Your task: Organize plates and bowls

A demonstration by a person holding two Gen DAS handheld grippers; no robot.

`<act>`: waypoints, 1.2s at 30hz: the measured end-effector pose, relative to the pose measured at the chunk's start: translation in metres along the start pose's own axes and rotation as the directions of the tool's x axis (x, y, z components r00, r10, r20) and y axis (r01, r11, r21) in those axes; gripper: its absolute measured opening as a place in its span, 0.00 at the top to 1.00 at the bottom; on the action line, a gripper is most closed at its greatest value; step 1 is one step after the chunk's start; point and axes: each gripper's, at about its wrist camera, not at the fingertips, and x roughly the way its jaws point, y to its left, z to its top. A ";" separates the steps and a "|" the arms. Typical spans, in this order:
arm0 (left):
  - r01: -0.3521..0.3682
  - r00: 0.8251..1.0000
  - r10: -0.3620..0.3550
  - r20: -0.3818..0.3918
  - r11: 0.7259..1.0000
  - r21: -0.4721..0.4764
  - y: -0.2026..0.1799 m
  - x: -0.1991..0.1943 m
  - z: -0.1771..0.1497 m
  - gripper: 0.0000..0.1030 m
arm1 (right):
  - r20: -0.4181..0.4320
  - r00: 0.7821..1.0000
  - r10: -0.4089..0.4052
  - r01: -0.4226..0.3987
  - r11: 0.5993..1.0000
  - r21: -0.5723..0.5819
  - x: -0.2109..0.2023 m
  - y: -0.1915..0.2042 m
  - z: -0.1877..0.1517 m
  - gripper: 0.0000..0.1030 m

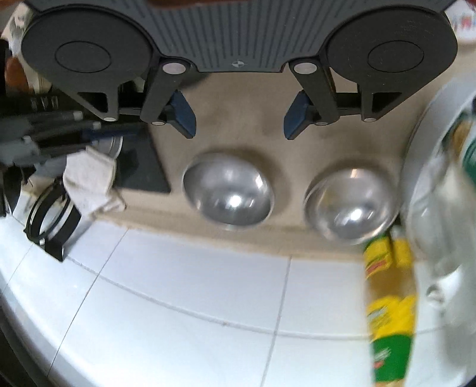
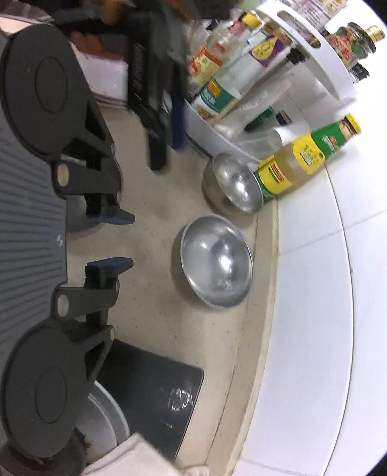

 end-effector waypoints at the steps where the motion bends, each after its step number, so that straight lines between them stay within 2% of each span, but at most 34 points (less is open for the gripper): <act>1: -0.009 1.000 0.009 0.003 1.000 0.007 -0.002 0.008 0.005 0.31 | 0.033 0.999 -0.017 0.017 1.000 -0.004 -0.003 -0.002 0.002 0.78; 3: -0.029 1.000 0.029 -0.012 1.000 0.003 -0.004 0.030 0.013 0.34 | 0.092 0.993 -0.079 0.079 0.997 0.005 -0.006 -0.013 0.012 0.78; 5: -0.042 0.998 0.041 -0.043 0.999 -0.027 -0.001 0.053 0.019 0.40 | 0.115 0.987 -0.114 0.108 0.992 0.058 0.006 -0.031 0.029 0.78; 7: -0.053 0.997 0.051 -0.061 0.998 -0.041 0.002 0.068 0.024 0.43 | 0.100 0.986 -0.130 0.120 0.987 0.103 0.022 -0.046 0.043 0.78; 10: -0.068 0.995 0.063 -0.079 0.996 -0.059 0.002 0.088 0.029 0.40 | 0.070 0.981 -0.179 0.173 0.981 0.083 0.049 -0.051 0.060 0.78; 12: -0.080 0.994 0.074 -0.081 0.995 -0.064 0.003 0.097 0.030 0.41 | 0.029 0.986 -0.163 0.159 0.983 0.093 0.067 -0.057 0.067 0.78; 14: -0.090 0.992 0.083 -0.095 0.993 -0.072 0.005 0.106 0.031 0.49 | -0.002 0.990 -0.141 0.141 0.985 0.099 0.080 -0.060 0.070 0.83; 15: -0.095 0.990 0.087 -0.107 0.993 -0.071 0.006 0.111 0.030 0.61 | -0.012 0.990 -0.138 0.139 0.986 0.091 0.086 -0.060 0.071 0.85; 17: -0.094 0.990 0.085 -0.114 0.993 -0.076 0.009 0.115 0.028 0.64 | -0.017 0.988 -0.154 0.155 0.984 0.084 0.088 -0.059 0.071 0.86; 21: -0.090 0.991 0.082 -0.104 0.993 -0.070 0.011 0.108 0.026 0.69 | -0.033 0.992 -0.123 0.126 0.986 0.107 0.082 -0.060 0.066 0.89; 24: -0.072 0.994 0.068 -0.082 0.996 -0.049 0.008 0.091 0.025 0.69 | -0.023 0.994 -0.105 0.107 0.987 0.119 0.066 -0.056 0.061 0.90; 32: -0.012 1.000 0.012 -0.015 1.000 0.014 -0.011 0.021 0.010 0.69 | 0.042 0.996 -0.085 0.080 0.991 0.106 0.003 -0.027 0.045 0.90; 36: 0.036 0.999 -0.035 -0.027 0.998 0.054 -0.022 -0.010 -0.006 0.69 | 0.027 0.997 -0.075 0.072 0.993 0.091 -0.025 -0.010 0.024 0.90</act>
